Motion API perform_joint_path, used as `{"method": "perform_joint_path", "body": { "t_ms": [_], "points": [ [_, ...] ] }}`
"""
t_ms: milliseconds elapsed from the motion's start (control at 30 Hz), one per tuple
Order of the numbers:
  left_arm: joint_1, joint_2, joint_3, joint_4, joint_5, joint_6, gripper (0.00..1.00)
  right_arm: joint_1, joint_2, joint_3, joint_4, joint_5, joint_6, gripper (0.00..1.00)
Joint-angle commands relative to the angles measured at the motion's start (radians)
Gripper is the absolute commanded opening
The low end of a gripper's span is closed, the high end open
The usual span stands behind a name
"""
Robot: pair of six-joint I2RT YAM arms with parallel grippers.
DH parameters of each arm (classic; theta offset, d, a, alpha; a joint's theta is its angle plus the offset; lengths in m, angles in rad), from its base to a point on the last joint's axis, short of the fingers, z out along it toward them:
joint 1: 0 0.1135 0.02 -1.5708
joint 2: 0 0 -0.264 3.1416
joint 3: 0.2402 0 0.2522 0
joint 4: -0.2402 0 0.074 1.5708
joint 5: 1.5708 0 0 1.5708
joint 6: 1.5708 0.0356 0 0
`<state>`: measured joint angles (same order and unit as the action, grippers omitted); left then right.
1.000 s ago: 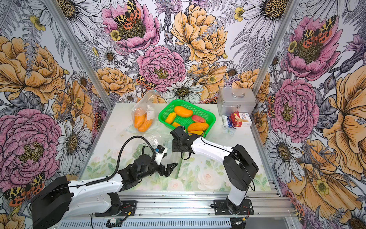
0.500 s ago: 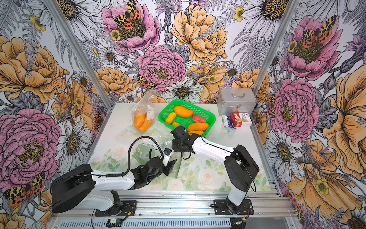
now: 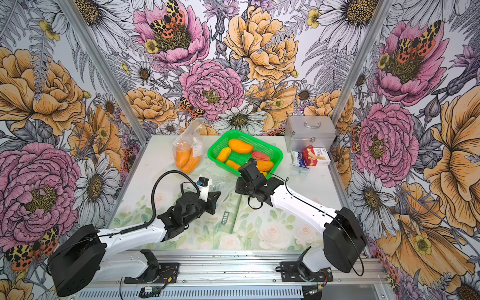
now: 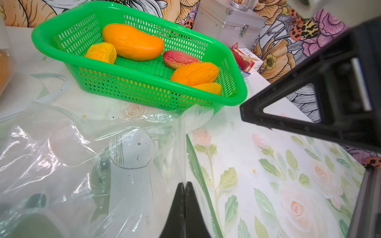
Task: Place the mango in a zip-top bag and seal the zipper
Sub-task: Open the zipper food storage bag.
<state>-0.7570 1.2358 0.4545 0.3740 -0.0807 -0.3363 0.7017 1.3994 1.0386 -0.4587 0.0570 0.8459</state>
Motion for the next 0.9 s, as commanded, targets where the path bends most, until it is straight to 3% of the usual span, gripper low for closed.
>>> {"method": "perform_joint_path", "body": {
  "t_ms": [0,200,433,633,867],
  "points": [
    [0.066,0.021,0.037,-0.025,0.163,-0.108,0.0,-0.032,-0.051,-0.127,0.155,-0.011,0.045,0.41],
    [0.19,0.097,0.069,-0.009,0.277,-0.223,0.0,-0.11,0.033,-0.408,0.767,-0.242,0.224,0.38],
    [0.334,0.207,0.021,0.168,0.49,-0.445,0.0,-0.104,0.278,-0.419,1.126,-0.292,0.276,0.39],
    [0.396,0.274,-0.051,0.4,0.612,-0.637,0.0,-0.047,0.369,-0.354,1.184,-0.284,0.275,0.42],
    [0.4,0.307,-0.076,0.508,0.598,-0.744,0.0,0.012,0.349,-0.363,1.125,-0.244,0.299,0.42]
  ]
}}
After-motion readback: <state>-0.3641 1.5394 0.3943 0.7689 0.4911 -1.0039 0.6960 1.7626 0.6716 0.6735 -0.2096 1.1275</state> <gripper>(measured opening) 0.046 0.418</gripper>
